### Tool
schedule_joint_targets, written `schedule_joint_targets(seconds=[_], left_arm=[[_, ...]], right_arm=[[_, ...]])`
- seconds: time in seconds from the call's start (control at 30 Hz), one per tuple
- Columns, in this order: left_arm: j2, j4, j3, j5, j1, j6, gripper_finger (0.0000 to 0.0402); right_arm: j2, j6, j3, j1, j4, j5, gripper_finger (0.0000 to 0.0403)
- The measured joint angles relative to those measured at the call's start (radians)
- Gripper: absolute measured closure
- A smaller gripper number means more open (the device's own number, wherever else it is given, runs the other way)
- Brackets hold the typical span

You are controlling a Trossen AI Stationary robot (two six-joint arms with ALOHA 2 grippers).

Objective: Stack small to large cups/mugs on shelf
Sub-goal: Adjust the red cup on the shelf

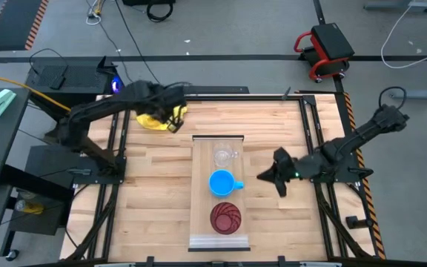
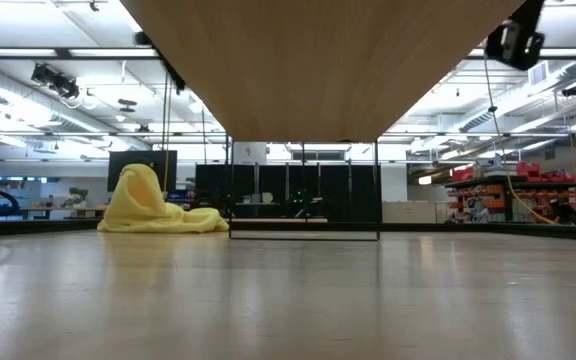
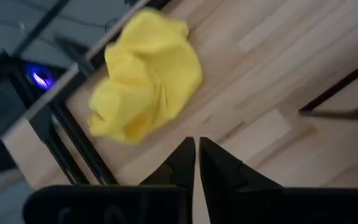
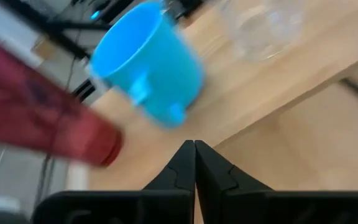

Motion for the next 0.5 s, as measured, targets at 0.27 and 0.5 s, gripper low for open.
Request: schedule_joint_targets(seconds=[0.27, 0.5], left_arm=[[-0.238, 0.252, -0.400, 0.098, -0.054, -0.191, 0.0387], [-0.315, 0.423, -0.558, 0.137, -0.121, -0.327, 0.0385]], right_arm=[[0.156, 0.078, 0.000, 0.221, 0.060, 0.064, 0.0400], [0.364, 0.018, 0.157, 0.291, 0.054, 0.237, 0.0401]])
